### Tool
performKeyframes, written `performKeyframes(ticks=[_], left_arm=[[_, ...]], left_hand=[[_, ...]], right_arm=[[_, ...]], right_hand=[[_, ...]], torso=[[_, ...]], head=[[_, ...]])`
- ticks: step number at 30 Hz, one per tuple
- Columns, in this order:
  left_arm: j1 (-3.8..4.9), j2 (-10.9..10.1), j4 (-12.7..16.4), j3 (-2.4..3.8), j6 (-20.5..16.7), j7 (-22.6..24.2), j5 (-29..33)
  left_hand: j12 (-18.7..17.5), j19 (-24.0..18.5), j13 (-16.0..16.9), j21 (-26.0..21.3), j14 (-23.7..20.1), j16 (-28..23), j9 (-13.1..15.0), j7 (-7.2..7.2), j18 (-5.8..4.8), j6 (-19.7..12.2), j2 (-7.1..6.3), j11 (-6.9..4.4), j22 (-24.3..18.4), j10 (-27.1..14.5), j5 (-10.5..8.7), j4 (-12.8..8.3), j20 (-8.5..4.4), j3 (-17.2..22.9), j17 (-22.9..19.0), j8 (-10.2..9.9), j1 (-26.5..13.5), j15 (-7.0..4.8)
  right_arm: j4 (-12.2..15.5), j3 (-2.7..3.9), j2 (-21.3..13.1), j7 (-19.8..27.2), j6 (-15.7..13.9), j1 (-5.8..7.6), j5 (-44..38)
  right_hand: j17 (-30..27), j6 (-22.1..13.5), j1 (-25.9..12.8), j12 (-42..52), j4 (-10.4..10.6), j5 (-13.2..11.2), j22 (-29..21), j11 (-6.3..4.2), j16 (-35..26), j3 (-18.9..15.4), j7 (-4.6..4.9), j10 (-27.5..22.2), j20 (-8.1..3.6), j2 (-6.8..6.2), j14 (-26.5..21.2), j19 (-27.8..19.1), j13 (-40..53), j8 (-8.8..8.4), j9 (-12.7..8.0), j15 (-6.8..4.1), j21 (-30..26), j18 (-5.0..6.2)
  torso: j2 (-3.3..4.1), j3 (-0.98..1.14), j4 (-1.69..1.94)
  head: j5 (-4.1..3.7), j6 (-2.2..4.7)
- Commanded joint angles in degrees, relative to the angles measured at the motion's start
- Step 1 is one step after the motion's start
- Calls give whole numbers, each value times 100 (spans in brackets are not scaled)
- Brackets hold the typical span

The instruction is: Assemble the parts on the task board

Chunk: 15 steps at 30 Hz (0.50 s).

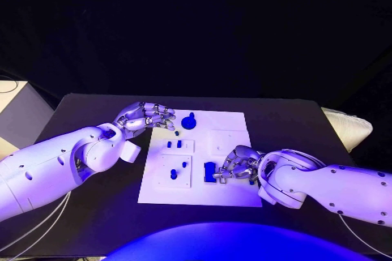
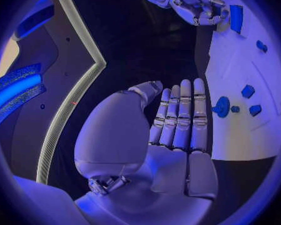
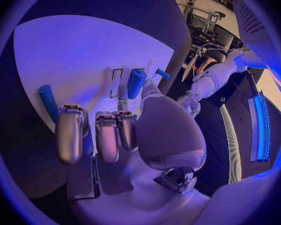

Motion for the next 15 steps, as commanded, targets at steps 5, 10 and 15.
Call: performKeyframes(ticks=[5,10,15], left_arm=[[-2,16,-1,4,105,13,31],[-2,18,1,4,113,6,32],[-2,18,2,4,117,2,32]], left_hand=[[-15,25,1,-24,32,-28,-9,21,9,-4,35,36,-9,6,9,20,32,-3,5,-27,-38,11],[-15,25,1,-24,32,-28,-9,21,9,-4,35,36,-9,6,9,20,32,-3,5,-27,-38,11],[-15,25,1,-24,32,-28,-9,21,9,-4,35,36,-9,6,9,20,32,-3,5,-27,-38,11]], right_arm=[[36,2,-16,506,221,-41,-78],[-40,2,72,319,231,-79,-234],[-103,2,144,153,122,-109,-317]], right_hand=[[1509,179,419,91,-14,-60,1325,-108,38,182,-77,333,-89,-42,597,487,1179,195,52,-98,376,-122],[1509,249,538,132,14,-219,1341,-157,38,345,-130,367,-126,-56,597,499,1213,287,74,-138,455,-134],[1505,280,531,151,28,-190,1336,-177,35,408,-153,383,-142,-9,596,496,1229,330,88,-157,434,-131]], torso=[[4,-3,6],[10,-7,15],[9,-7,15]], head=[[-21,-1],[-28,-1],[-17,-1]])
